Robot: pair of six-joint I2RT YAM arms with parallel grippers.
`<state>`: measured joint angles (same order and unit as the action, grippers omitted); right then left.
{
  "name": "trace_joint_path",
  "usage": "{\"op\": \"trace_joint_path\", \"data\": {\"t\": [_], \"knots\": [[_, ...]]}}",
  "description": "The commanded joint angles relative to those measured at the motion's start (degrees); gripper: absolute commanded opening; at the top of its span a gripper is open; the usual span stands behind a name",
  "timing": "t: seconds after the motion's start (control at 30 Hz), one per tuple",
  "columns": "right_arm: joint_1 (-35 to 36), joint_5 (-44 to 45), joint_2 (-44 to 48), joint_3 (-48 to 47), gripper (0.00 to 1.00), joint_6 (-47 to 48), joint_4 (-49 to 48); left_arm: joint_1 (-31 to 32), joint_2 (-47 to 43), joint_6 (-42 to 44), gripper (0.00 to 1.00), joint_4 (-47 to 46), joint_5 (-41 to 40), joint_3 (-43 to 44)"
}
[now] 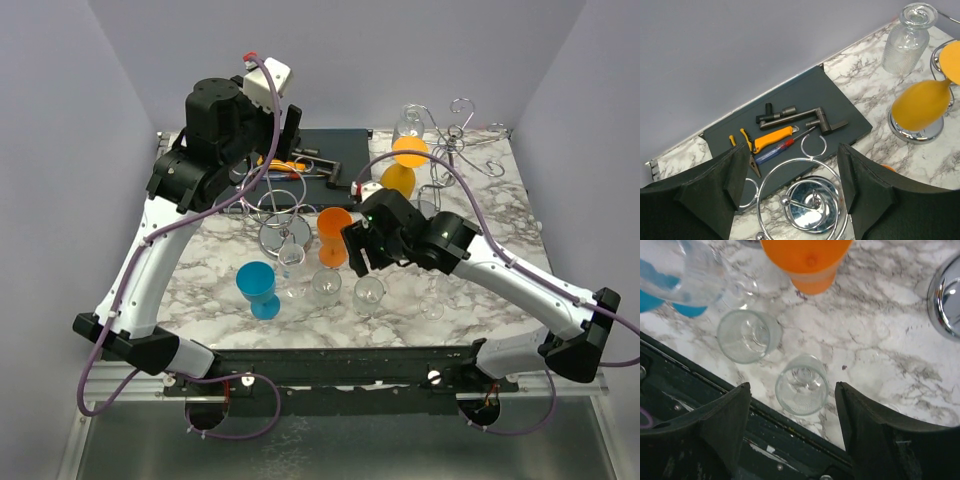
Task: Place the wine glass upside down on the wine glass rack
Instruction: Pick up the wine glass at the center of the board.
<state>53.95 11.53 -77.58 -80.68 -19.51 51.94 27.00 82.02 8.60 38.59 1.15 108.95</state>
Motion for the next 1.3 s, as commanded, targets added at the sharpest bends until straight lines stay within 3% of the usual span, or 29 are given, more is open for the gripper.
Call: {"op": "trace_joint_path", "data": {"t": [0.0, 0.37, 0.67, 1.03, 1.13, 1.27], "knots": [[0.4, 0.7, 2.8, 5.3, 0.72, -3.0, 4.4, -0.2, -1.4, -1.4, 0.78, 1.7, 1.8, -1.2], [0.5, -1.6, 3.8, 16.3, 0.57, -4.5, 1.6, -0.2, -1.9, -1.6, 0.8, 2.6, 3.0, -2.5], [0.6, 2.0, 1.8, 20.8, 0.46, -5.9, -4.8, -0.2, -2.6, -1.5, 0.8, 2.9, 3.9, -3.9], [0.5, 2.8, -1.0, 25.1, 0.39, -5.9, -10.9, -0.2, -3.3, -2.0, 0.8, 3.4, 5.3, -5.2], [0.5, 2.9, -1.5, 26.4, 0.28, -6.2, -12.0, -0.2, -3.8, -2.5, 0.8, 3.7, 5.9, -6.4], [0.5, 5.6, -0.2, 24.3, 0.05, -5.4, -10.2, -0.2, -4.8, -3.8, 0.8, 4.1, 7.5, -7.8]]}}
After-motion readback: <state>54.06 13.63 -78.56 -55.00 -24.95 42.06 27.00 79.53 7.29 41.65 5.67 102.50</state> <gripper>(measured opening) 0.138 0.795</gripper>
